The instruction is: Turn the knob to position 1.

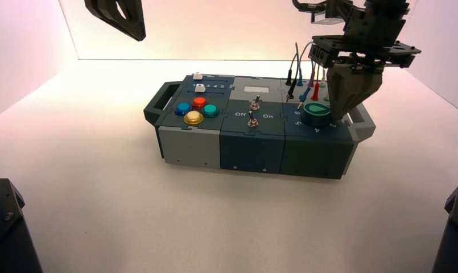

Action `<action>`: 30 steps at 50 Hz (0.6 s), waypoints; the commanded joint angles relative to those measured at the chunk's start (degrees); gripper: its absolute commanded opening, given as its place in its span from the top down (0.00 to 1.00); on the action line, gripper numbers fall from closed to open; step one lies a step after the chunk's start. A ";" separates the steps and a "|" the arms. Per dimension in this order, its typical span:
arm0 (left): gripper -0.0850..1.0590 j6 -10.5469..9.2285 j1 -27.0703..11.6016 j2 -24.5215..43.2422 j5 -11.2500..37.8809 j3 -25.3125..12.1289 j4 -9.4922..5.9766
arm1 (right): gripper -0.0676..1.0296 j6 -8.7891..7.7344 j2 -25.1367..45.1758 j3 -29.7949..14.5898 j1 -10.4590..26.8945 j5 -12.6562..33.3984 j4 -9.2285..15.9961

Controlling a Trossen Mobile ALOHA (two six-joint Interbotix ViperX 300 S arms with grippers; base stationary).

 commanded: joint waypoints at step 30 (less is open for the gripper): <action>0.95 0.26 -0.35 -0.53 -0.26 -1.85 0.00 | 0.96 0.18 -0.62 -2.02 -1.85 1.49 -2.90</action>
